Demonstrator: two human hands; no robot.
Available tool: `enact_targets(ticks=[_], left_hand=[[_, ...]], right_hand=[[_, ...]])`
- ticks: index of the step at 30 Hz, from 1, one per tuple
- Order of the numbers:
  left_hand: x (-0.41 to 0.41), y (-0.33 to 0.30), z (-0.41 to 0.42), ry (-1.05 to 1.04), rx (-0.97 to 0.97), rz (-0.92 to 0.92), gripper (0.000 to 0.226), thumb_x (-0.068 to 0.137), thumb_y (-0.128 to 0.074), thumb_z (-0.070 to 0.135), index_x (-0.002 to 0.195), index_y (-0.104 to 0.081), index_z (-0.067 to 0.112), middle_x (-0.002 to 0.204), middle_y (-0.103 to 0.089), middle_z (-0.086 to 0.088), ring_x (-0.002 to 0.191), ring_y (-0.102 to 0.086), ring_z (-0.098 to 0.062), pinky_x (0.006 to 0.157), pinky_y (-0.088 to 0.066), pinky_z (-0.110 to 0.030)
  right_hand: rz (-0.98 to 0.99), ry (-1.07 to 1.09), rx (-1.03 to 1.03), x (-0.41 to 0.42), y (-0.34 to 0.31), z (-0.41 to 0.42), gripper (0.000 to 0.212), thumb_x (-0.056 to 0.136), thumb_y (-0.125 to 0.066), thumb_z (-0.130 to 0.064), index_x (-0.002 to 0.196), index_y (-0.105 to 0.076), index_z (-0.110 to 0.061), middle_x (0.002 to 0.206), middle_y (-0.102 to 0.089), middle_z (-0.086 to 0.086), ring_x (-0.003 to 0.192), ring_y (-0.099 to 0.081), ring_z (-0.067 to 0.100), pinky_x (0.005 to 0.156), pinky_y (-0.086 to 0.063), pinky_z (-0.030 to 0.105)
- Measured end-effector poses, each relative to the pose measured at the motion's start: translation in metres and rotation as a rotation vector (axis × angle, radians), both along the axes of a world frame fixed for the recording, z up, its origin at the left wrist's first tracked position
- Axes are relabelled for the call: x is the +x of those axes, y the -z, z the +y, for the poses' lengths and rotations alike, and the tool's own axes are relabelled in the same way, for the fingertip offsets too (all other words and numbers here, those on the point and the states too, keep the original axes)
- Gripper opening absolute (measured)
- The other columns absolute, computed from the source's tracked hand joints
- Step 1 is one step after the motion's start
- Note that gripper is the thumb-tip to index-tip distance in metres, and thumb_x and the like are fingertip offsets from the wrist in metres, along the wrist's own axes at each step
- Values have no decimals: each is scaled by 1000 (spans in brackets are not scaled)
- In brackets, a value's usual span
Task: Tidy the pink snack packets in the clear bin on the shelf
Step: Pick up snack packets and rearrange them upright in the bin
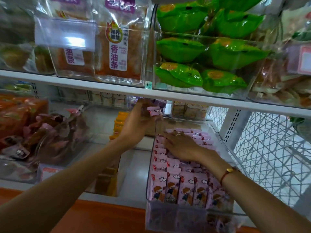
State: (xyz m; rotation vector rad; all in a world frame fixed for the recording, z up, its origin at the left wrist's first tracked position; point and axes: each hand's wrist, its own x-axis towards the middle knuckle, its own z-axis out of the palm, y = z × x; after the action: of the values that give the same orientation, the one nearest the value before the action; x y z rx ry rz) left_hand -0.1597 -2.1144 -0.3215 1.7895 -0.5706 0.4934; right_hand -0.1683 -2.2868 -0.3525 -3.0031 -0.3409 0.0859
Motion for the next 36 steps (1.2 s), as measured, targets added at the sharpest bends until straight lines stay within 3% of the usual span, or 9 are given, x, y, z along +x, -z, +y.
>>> enact_targets(ticks=[3, 7, 13, 17, 21, 24, 27, 32, 36], left_hand=[[15, -4, -5, 49, 22, -5, 31, 87, -68, 10, 111, -50, 19, 96, -53, 23, 80, -56, 10, 71, -43, -1], [23, 3, -5, 162, 4, 31, 36, 84, -69, 4, 102, -52, 29, 95, -62, 18, 86, -62, 10, 72, -49, -9], [31, 3, -4, -72, 473, -68, 35, 84, -71, 28, 115, -56, 21, 109, -66, 5, 102, -63, -17, 77, -50, -30], [35, -8, -17, -147, 836, 105, 41, 89, -62, 33, 127, -58, 19, 132, -57, -6, 119, -53, -26, 91, -43, -32], [5, -3, -9, -129, 583, 134, 31, 92, -57, 20, 123, -57, 18, 124, -59, -5, 109, -57, -22, 77, -44, -28], [-42, 16, 6, -76, 328, 187, 21, 92, -58, 35, 111, -50, 36, 108, -56, 18, 99, -58, -7, 76, -47, -22], [-81, 32, 19, -38, 309, 234, 41, 85, -53, 51, 122, -52, 35, 108, -54, 26, 99, -56, 4, 87, -51, -30], [-113, 40, 23, 26, 278, 305, 49, 89, -49, 49, 134, -48, 29, 127, -58, 17, 109, -55, 3, 95, -51, -33], [-122, 42, 21, 37, 250, 278, 44, 95, -49, 38, 138, -45, 32, 131, -57, 14, 115, -54, 0, 97, -50, -34]], right_hand=[[-11, -11, -3, -3, 0, 0, 51, 102, -21, -37, 151, -13, -25, 159, -13, 7, 146, -10, 26, 117, -11, 43], [-18, -21, -3, -2, 0, 0, 51, 102, -20, -38, 151, -15, -27, 158, -17, 6, 145, -15, 26, 116, -15, 44], [-10, -27, 21, -7, -4, 0, 50, 102, -21, -38, 151, -20, -26, 158, -20, 7, 144, -17, 25, 116, -15, 38], [-23, -42, 62, -10, -5, 0, 49, 102, -25, -36, 150, -23, -25, 157, -22, 7, 144, -19, 26, 116, -16, 38], [-114, 7, 229, -4, -4, 1, 50, 97, -42, -31, 146, -30, -23, 149, -35, 9, 132, -38, 28, 104, -38, 47], [-90, 45, 257, 9, -5, 6, 58, 95, -42, -27, 148, -20, -29, 152, -29, 11, 136, -33, 32, 105, -37, 51], [-24, 97, 82, 21, -5, 10, 47, 100, -28, -33, 145, -34, -23, 153, -25, 17, 138, -25, 35, 109, -27, 48], [159, 134, 177, 26, -18, 16, 40, 101, -33, -32, 137, -46, -19, 148, -38, 13, 131, -39, 29, 105, -34, 34], [-102, 160, 288, 18, -16, 19, 29, 96, -51, -27, 121, -62, -17, 130, -57, 9, 110, -54, 20, 86, -38, 28]])
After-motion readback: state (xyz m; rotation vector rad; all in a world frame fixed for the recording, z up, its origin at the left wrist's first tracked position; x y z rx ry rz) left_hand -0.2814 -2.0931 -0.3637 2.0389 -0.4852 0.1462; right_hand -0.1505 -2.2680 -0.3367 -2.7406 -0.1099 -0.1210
